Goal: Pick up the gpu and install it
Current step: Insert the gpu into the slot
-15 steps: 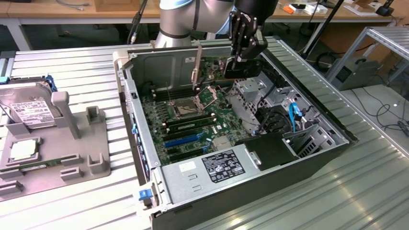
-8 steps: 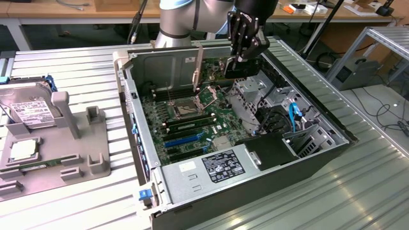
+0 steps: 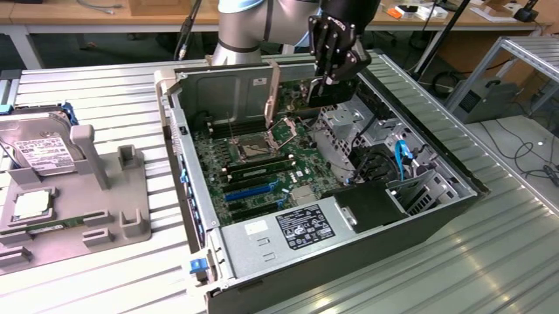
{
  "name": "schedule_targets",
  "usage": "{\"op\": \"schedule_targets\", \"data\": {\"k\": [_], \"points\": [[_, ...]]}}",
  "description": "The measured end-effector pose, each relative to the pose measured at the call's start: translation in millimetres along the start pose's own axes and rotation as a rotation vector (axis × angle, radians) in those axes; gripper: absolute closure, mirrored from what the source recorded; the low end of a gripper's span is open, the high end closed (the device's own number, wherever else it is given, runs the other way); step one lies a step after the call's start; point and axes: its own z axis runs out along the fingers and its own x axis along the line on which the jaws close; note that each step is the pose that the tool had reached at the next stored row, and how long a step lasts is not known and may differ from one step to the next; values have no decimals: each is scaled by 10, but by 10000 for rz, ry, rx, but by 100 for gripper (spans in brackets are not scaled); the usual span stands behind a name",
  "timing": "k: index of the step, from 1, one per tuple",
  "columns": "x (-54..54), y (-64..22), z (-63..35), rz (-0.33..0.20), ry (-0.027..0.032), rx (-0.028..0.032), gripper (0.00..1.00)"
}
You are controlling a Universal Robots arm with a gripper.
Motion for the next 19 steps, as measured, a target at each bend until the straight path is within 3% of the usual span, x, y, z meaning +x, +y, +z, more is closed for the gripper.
{"op": "schedule_targets", "data": {"k": [19], "points": [[0,11,52,-151,-3,1,73]]}}
